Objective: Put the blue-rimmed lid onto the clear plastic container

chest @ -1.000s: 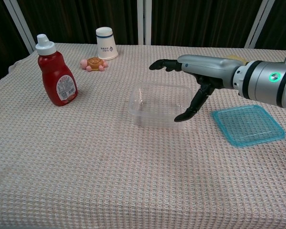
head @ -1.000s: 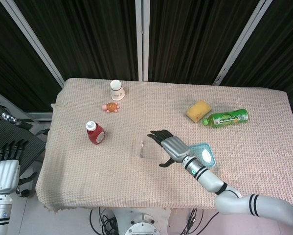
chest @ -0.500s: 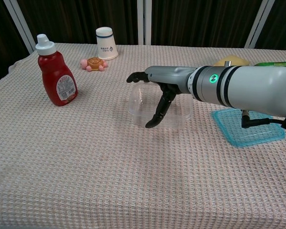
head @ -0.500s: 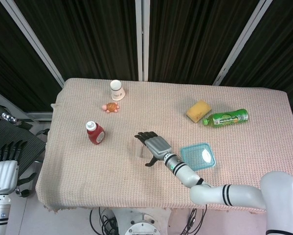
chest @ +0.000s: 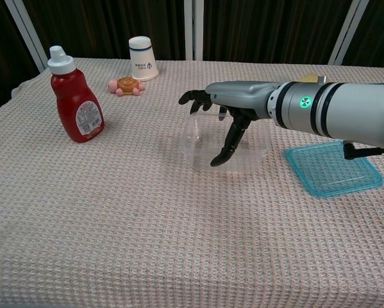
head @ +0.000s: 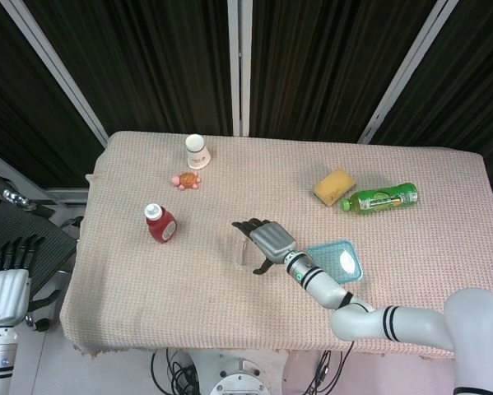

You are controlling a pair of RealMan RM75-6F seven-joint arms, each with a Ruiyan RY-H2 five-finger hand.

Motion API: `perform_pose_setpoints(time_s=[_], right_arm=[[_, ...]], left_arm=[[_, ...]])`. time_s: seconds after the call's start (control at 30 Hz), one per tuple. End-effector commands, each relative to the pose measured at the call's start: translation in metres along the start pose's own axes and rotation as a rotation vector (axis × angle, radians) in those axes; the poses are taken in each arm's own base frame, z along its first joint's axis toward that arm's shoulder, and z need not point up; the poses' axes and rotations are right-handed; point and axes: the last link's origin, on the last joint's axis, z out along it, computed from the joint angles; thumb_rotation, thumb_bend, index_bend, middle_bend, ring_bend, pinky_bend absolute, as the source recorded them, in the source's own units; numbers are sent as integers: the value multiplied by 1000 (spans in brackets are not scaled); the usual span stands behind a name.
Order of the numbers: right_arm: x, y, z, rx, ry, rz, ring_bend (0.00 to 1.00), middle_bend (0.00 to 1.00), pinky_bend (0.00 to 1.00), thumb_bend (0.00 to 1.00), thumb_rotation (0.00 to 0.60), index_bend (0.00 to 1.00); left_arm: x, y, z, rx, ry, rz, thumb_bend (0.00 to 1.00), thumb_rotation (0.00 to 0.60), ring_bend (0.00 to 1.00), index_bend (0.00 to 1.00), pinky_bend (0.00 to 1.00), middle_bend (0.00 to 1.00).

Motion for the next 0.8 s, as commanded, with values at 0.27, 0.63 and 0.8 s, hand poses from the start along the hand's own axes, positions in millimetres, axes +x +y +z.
perform_pose_setpoints(time_s=[0.27,0.63,0.8], right_arm=[[12,51,-39,91,2,-237,154,218,340,33,600,30],[22,69,-30,208,6,-339,16,124,159,16,600,0],[24,71,-28,200,-24,-336,0,0,1,0,600,0]], left_arm=[[2,8,-2,-2,3,3,0,600,0,107,0,62],[5,15,-9,20,5,19,0,600,0,107,0,62],[7,20,-10,16,9,23,0,600,0,107,0,62]])
